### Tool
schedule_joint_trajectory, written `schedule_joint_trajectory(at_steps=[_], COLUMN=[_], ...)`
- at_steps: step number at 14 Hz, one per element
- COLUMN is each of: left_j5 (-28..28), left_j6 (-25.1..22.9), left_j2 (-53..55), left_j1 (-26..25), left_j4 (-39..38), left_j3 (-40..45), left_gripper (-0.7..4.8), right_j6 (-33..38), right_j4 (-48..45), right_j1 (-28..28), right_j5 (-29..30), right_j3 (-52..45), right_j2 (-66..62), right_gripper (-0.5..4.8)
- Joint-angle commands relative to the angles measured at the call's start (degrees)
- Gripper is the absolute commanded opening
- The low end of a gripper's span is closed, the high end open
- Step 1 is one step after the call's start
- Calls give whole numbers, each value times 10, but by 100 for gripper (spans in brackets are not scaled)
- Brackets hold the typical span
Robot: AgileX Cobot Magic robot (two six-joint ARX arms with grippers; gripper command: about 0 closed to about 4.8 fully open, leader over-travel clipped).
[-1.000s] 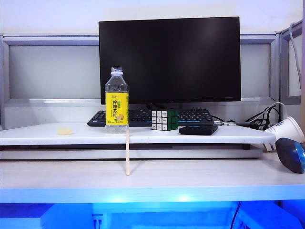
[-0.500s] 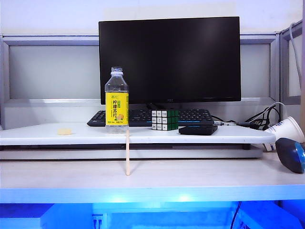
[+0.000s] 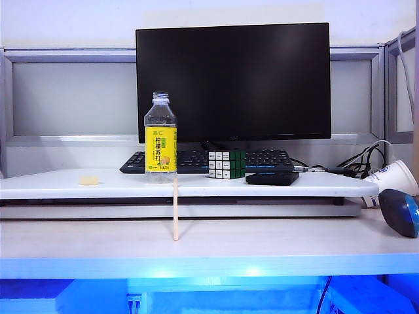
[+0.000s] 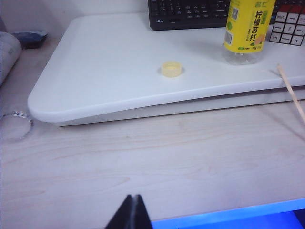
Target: Grab a stick from the table and stick it in a plastic bottle.
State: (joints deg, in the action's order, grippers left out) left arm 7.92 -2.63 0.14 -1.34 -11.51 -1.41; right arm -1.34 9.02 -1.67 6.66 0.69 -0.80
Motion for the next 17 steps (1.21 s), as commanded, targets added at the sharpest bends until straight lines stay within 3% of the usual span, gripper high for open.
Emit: schedule_joint_trajectory(at_steps=[1, 2, 5, 9, 12, 14, 15, 17], left_j5=[19, 40, 53, 92, 137, 142, 144, 143], left_j6=[-1, -1, 1, 4, 36, 35, 35, 35], left_j2=[0, 0, 0, 0, 0, 0, 0, 0], left_j1=[0, 0, 0, 0, 1, 0, 1, 0], left_j4=[-4, -4, -4, 0, 1, 2, 2, 2], left_j3=[0, -1, -1, -1, -2, -2, -2, -2], left_gripper=[-5, -5, -5, -5, -5, -5, -5, -5], right_j6=[34, 44, 71, 127, 143, 171, 275, 282], right_j4=[-36, -52, -69, -94, -102, -135, -216, -219], right_j1=[-1, -1, -1, -1, -1, -2, -14, -72], right_j5=[8, 8, 9, 13, 71, 127, 252, 282], right_j3=[2, 10, 32, 63, 104, 173, 267, 325], right_j2=[0, -1, -1, -5, -52, -182, -387, -499], right_gripper=[90, 132, 133, 225, 257, 308, 400, 437])
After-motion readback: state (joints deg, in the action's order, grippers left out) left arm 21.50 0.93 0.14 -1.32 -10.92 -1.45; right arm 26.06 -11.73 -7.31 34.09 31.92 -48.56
